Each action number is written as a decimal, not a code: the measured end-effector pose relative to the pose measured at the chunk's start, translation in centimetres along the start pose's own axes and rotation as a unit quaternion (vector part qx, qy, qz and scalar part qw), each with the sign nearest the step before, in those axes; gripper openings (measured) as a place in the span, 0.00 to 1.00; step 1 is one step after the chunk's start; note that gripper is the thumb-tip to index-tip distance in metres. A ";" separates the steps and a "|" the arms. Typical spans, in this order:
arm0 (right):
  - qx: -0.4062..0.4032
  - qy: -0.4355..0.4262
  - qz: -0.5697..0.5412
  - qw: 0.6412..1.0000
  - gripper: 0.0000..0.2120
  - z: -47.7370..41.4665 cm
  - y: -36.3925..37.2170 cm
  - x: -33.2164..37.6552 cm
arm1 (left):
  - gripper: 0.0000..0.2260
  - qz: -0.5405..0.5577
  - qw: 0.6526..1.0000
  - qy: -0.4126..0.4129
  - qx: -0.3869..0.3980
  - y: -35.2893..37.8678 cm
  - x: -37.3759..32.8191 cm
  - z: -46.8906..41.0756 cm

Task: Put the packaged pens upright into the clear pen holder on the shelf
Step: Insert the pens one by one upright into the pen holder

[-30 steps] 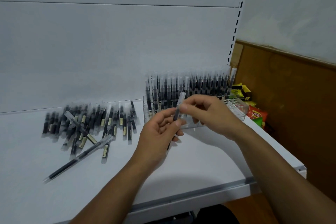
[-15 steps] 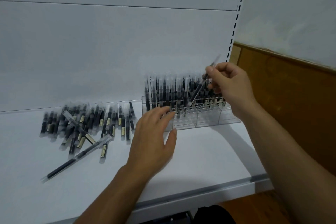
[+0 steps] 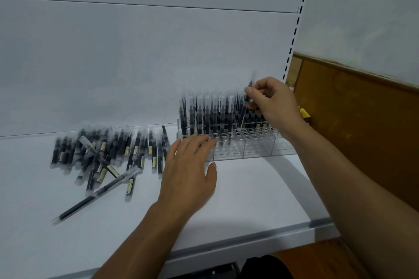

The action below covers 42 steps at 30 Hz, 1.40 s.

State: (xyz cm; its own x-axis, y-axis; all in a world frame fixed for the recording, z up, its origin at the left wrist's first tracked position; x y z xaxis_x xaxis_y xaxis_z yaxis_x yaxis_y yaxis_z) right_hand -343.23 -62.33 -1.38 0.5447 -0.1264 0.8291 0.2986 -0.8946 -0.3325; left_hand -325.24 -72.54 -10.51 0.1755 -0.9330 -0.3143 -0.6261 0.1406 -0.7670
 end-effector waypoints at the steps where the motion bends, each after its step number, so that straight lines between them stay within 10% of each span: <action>1: 0.000 0.001 0.000 1.000 0.06 -0.1 0.0 0.0 | 0.22 0.002 1.000 0.000 0.002 0.0 0.0 0.0; 25: 0.118 -0.017 0.298 0.947 0.09 3.9 2.3 -0.1 | 0.20 0.068 0.998 0.007 0.016 -3.0 1.8 0.5; 34: 0.314 -0.105 0.230 0.915 0.06 11.7 15.1 3.8 | 0.15 0.001 0.990 -0.138 -0.022 -10.1 10.5 5.9; 42: 0.313 -0.176 0.255 0.898 0.09 12.0 22.6 6.7 | 0.13 -0.050 0.983 -0.173 0.024 -11.9 13.2 9.2</action>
State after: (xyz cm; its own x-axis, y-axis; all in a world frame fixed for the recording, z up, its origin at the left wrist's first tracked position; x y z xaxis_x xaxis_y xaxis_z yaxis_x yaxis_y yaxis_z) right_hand -323.47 -78.22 -8.71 0.9163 -0.2091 0.3416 0.2631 -0.3288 -0.9070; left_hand -308.50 -83.46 -10.64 0.4879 -0.7754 -0.4008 -0.5568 0.0772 -0.8270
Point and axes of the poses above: each hand's wrist, its own z-axis away from the middle knuckle, its own y-axis out of the palm, x = y × z, the point moved 8 cm from there along -z, towards the middle knuckle, and after that the axes turned 1 degree about y, right-handed, at the moved point
